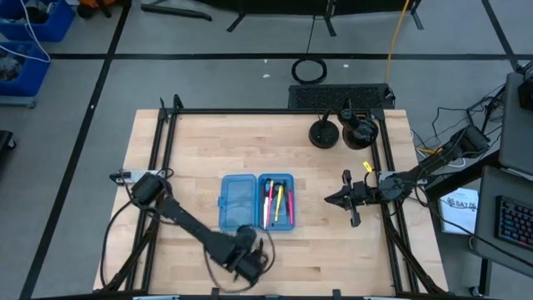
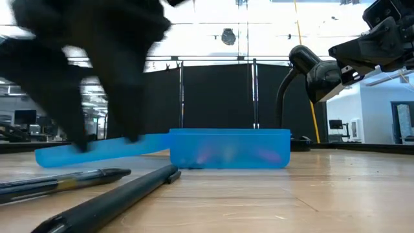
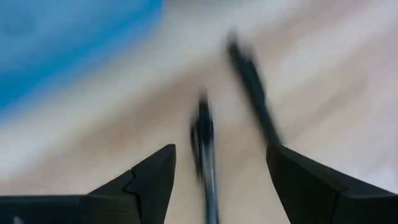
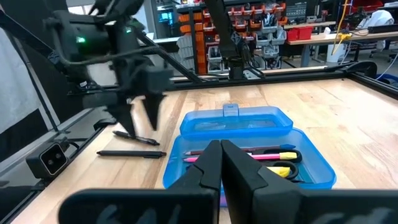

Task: Pick & place school supplies into a supply box
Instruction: Put the left black pen into the blue supply box

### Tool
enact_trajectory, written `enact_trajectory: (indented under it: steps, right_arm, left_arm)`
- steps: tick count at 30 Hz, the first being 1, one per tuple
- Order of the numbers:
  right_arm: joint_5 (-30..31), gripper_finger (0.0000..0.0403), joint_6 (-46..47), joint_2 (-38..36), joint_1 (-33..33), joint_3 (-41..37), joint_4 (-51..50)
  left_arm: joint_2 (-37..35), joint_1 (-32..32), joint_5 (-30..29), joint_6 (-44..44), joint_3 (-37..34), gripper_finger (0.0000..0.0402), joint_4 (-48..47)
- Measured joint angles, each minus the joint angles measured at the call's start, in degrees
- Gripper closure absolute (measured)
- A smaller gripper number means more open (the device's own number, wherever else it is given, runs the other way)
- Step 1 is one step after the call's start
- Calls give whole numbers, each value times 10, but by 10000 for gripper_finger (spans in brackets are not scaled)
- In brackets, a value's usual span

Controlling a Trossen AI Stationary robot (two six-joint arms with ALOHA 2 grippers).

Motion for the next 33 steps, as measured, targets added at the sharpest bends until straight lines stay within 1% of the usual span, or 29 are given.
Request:
enact_trajectory:
  steps: [3, 5, 8, 12, 15, 18, 24, 27, 30, 33]
  right_arm:
    - [0, 399, 0, 0, 0, 0, 1]
    - [0, 399, 0, 0, 0, 0, 0]
    - [0, 399, -1, 0, 0, 0, -2]
    - [0, 399, -2, 0, 0, 0, -2]
    - [0, 399, -1, 0, 0, 0, -2]
    - [0, 399, 0, 0, 0, 0, -2]
    - [0, 399, 0, 1, 0, 0, -3]
    - [0, 399, 0, 3, 0, 0, -2]
    - [0, 399, 0, 4, 0, 0, -3]
    - [0, 399, 0, 4, 0, 0, -6]
  left_arm:
    - [6, -19, 14, -28, -2, 149, -6]
    - [5, -28, 8, -43, -2, 149, -13]
    - [3, -42, 13, -48, 0, 149, -20]
    - [6, -55, 31, -16, 0, 149, -23]
    - [11, -55, 31, -2, -1, 149, -26]
    - [26, -52, 34, 11, 0, 149, -24]
    - [60, -39, 68, 58, 4, 149, -19]
    - [62, -40, 68, 43, 5, 149, -36]
    - [62, -43, 81, -5, 5, 149, -51]
    - [61, -43, 92, -7, 4, 166, -52]
